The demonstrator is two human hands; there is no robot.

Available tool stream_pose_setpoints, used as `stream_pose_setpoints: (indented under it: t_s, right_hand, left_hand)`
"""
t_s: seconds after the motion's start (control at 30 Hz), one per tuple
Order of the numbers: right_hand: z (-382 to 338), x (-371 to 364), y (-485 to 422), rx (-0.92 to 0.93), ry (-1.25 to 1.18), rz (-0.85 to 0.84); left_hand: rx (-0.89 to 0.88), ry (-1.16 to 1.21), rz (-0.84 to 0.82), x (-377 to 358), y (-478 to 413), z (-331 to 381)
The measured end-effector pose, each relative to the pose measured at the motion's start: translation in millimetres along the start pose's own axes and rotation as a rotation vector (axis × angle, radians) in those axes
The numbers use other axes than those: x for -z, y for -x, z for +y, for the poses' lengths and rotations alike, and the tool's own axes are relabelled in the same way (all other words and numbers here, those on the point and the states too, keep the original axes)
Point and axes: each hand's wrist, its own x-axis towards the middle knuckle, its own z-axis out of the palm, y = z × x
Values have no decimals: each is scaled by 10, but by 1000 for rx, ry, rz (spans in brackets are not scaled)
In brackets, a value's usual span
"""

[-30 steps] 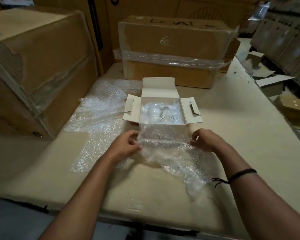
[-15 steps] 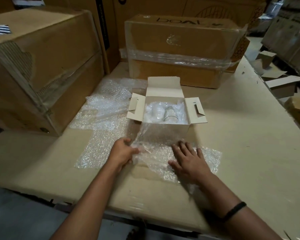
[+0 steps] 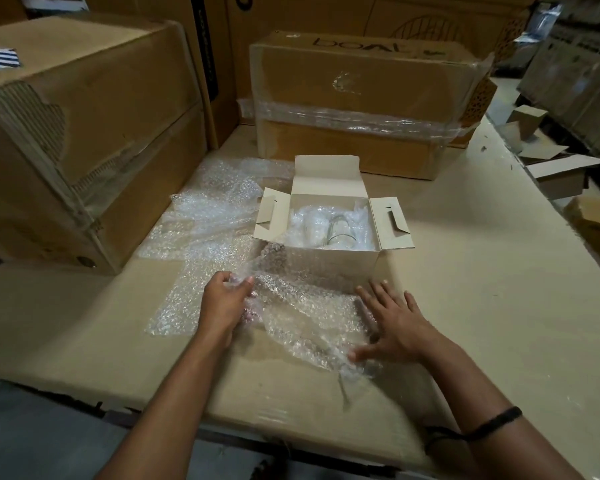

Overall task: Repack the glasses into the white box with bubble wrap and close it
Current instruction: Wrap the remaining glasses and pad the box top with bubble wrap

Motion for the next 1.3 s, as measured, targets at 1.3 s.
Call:
stream_pose_setpoints:
  t_s: [1.3]
  right_hand:
    - [-652, 611, -397, -263, -877, 244]
  left_hand:
    - [-535, -204, -214, -622, 942, -314]
